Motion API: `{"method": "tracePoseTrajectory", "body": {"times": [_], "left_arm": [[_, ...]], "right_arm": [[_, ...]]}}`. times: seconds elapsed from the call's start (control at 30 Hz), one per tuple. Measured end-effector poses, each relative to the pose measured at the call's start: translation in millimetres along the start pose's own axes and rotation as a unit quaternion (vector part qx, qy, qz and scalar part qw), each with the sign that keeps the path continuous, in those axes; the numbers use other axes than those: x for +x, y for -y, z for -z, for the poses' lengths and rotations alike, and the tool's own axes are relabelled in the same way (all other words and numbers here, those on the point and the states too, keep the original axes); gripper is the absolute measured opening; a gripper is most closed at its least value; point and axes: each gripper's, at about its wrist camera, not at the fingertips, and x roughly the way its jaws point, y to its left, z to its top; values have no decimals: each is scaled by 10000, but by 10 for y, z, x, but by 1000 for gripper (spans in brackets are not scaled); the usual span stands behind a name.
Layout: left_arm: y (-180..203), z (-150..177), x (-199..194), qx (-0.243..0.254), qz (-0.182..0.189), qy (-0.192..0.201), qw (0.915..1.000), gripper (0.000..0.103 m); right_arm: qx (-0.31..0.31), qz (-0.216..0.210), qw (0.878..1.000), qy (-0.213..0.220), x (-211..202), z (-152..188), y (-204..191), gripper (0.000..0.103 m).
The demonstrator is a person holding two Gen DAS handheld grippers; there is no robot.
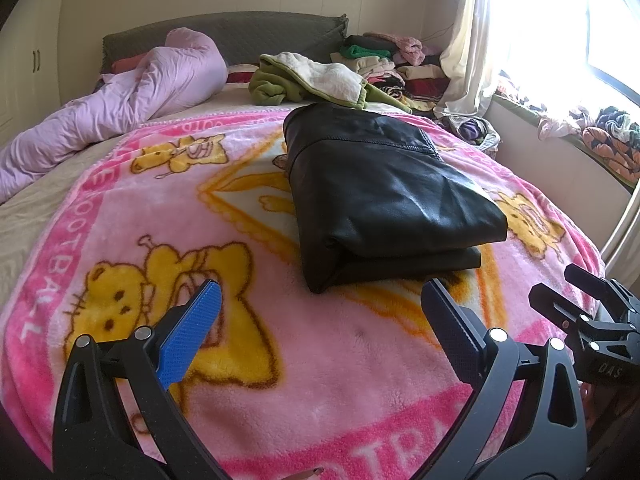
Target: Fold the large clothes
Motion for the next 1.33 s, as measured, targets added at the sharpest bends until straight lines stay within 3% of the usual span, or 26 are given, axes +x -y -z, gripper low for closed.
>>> {"method": "tracePoseTrajectory", "body": {"times": [0.83,0.97,1.07,1.13,1.23,1.27,1.33], "left_arm": [[-38,9,0,49,-175,-65,9998,94],[-103,17,30,34,-285,-133,9995,94],[-252,-8,30,-138,-390,-161,9990,94],[-382,-59,-18,-239,-715,-51,9971,94],[-934,-215,-112,-524,-1059,19,9930,94],[-1264,-273,-149,-604,-1293,33,9898,94],[-1942,-341,-188,-688,-2024,-15,9769,94]], "right_arm": [[-7,73,10000,-8,-1,24,34,99],[171,243,9995,48,-33,41,146,99],[629,757,9950,160,-128,68,488,99],[985,1371,9853,251,-253,99,898,99],[1571,2392,9578,269,-454,216,1759,99],[1752,2721,9458,251,-514,278,2074,99],[2306,3644,9022,-41,-655,487,2945,99]]}}
